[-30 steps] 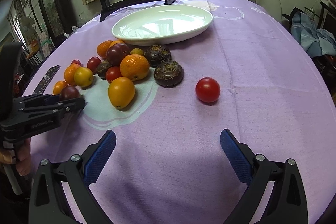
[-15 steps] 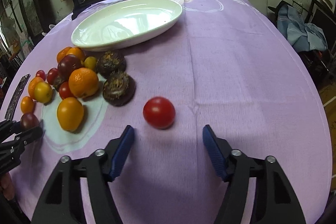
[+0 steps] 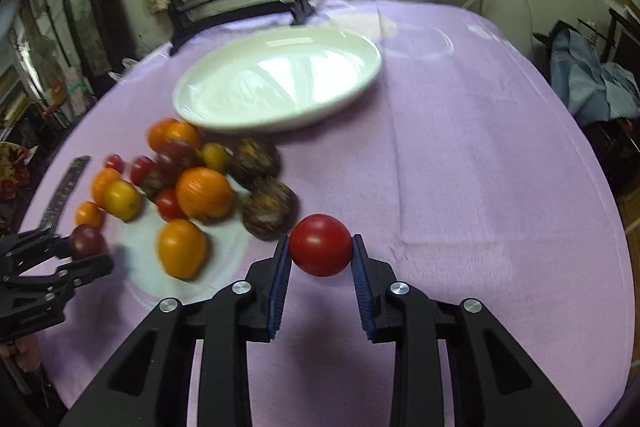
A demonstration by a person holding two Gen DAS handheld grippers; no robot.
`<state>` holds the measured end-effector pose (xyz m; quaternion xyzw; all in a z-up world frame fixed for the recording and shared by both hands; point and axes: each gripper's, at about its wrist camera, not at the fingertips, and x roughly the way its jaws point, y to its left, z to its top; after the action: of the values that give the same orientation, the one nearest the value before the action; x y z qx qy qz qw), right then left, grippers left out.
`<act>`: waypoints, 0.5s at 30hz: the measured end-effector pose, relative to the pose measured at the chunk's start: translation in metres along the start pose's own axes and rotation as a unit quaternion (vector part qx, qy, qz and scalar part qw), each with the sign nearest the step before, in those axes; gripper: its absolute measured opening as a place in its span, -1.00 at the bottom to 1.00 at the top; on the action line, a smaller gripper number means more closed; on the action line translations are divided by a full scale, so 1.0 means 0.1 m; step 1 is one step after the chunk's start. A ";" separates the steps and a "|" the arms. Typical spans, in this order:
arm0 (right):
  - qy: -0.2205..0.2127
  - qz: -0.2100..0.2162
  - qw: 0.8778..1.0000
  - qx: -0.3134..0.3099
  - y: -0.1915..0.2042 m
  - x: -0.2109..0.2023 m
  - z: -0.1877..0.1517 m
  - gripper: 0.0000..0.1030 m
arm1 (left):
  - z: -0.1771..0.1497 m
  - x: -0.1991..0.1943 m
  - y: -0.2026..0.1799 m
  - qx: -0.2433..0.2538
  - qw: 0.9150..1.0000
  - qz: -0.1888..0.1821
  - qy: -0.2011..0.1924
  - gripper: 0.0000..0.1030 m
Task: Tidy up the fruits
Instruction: 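Grasp the dark red plum with the left tool while the right tool grasps a red cherry tomato, then carry both fruits over the white plate and open both tools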
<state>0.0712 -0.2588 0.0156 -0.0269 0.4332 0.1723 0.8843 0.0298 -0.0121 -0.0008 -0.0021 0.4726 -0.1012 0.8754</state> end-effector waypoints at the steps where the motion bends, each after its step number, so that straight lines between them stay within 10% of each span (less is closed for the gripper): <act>1: -0.010 0.005 1.000 -0.009 0.05 -0.04 0.08 -0.41 | 0.09 -0.03 -0.02 0.007 1.000 0.004 -0.006 -0.22; 8: -0.054 0.017 0.997 -0.051 0.31 0.07 0.70 -0.41 | 0.98 0.06 -0.09 0.027 0.998 0.029 -0.045 -0.22; 15: -0.030 -0.009 0.999 -0.021 0.21 0.62 0.97 -0.40 | 1.58 0.76 0.10 -0.013 0.998 0.059 -0.002 -0.21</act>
<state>0.1728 -0.2025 0.0305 -0.0438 0.4027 0.1739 0.8976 0.2029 -0.0307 0.0231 0.0137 0.4714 -0.0432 0.8807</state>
